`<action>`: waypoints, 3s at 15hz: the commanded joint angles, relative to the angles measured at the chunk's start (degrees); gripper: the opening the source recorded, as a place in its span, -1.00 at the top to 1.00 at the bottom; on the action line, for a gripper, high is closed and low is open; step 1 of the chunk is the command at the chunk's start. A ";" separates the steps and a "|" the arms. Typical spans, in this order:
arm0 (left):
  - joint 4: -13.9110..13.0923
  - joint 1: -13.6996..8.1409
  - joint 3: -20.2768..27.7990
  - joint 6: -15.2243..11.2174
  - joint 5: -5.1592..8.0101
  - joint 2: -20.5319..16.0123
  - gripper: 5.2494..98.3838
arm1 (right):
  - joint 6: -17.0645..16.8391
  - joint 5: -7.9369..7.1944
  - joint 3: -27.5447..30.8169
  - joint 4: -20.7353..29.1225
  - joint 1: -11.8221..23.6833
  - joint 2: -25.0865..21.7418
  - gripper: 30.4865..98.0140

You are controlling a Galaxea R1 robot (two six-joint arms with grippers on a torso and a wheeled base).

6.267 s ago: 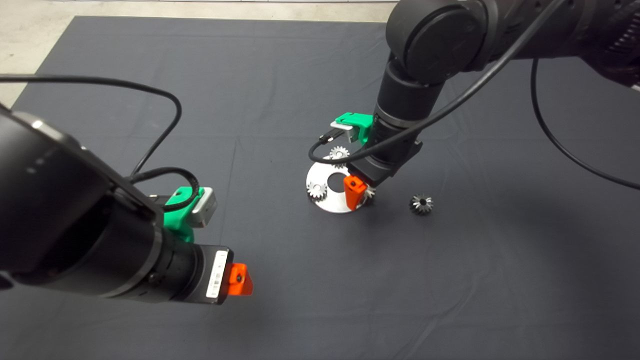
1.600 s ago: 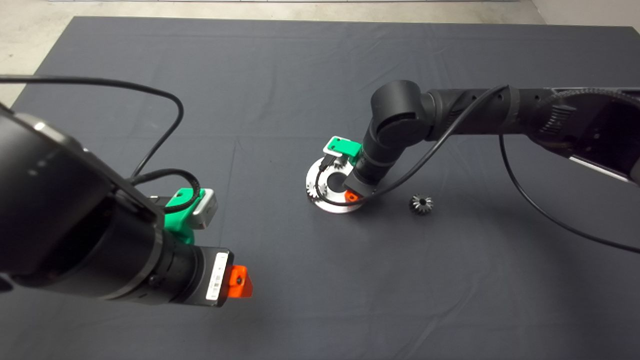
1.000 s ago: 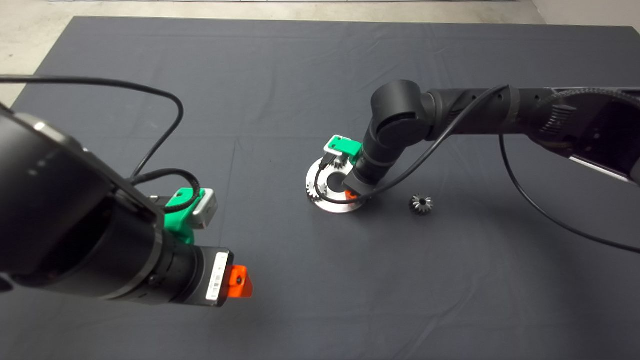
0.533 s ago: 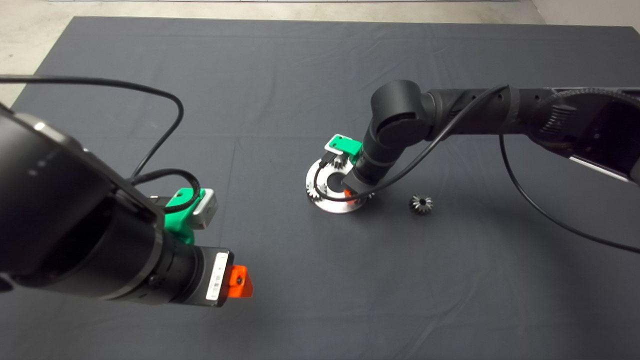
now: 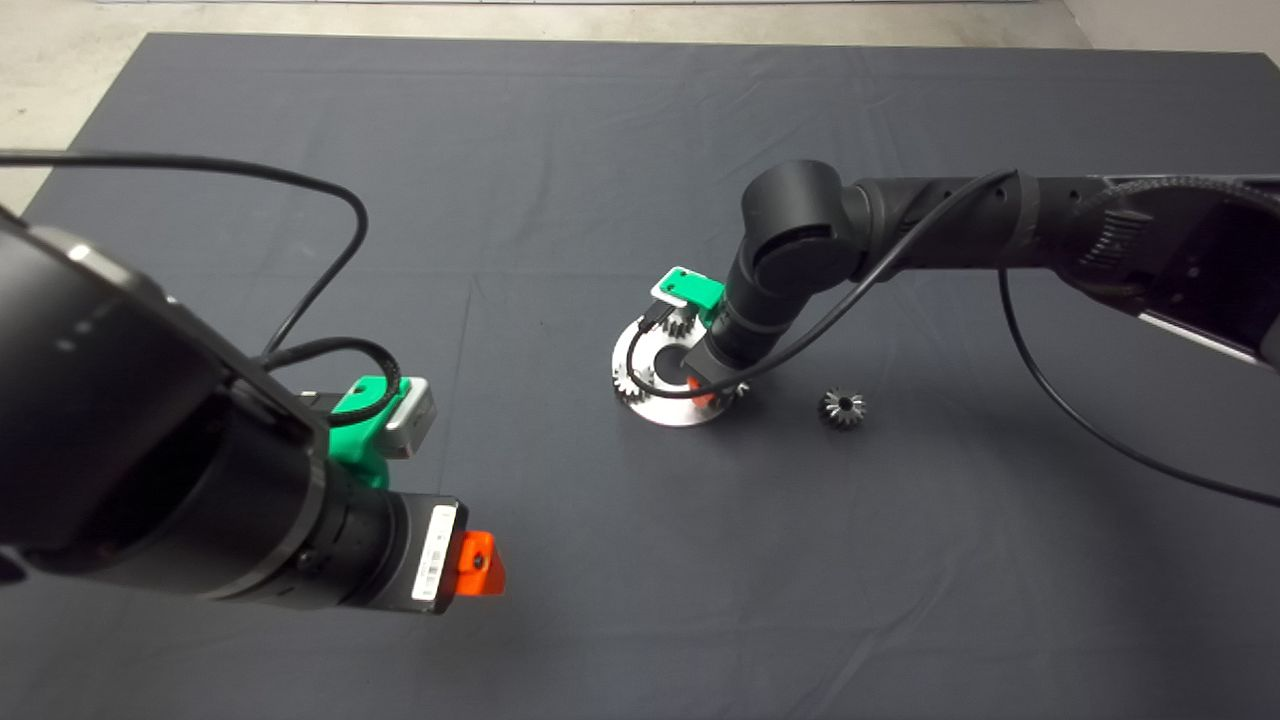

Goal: Remove an incorrectly installed larger gear and replace it with the correct smaller gear

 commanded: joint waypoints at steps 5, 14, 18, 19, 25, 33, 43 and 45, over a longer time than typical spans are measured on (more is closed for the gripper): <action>-0.89 -1.25 0.88 0.18 0.17 0.11 -0.98 | 1.24 -6.61 0.46 3.92 1.13 -0.04 -0.34; -0.89 -1.25 0.88 0.18 0.08 0.11 -0.98 | 0.97 -6.70 0.64 4.80 1.06 -0.15 -0.34; -0.89 -1.25 0.88 0.18 0.08 0.11 -0.98 | 0.80 -6.79 0.72 4.74 0.97 0.29 -0.16; -0.89 -1.25 0.88 0.18 -0.01 0.11 -0.98 | 0.80 -6.79 0.72 4.71 0.97 0.29 -0.06; -0.89 -1.25 0.88 0.18 -0.01 0.11 -0.98 | 0.71 -6.79 0.64 4.54 1.06 0.38 0.10; -1.06 -1.25 0.88 0.18 -0.01 0.11 -0.98 | 0.09 -7.05 0.64 4.45 1.14 0.73 0.35; -1.06 -1.25 0.88 0.18 -0.01 0.11 -0.98 | -0.70 -6.97 1.87 4.45 1.14 0.73 0.42; -0.96 -1.25 0.88 0.18 -0.01 0.11 -0.98 | -0.70 -6.97 1.95 4.54 1.14 0.82 0.43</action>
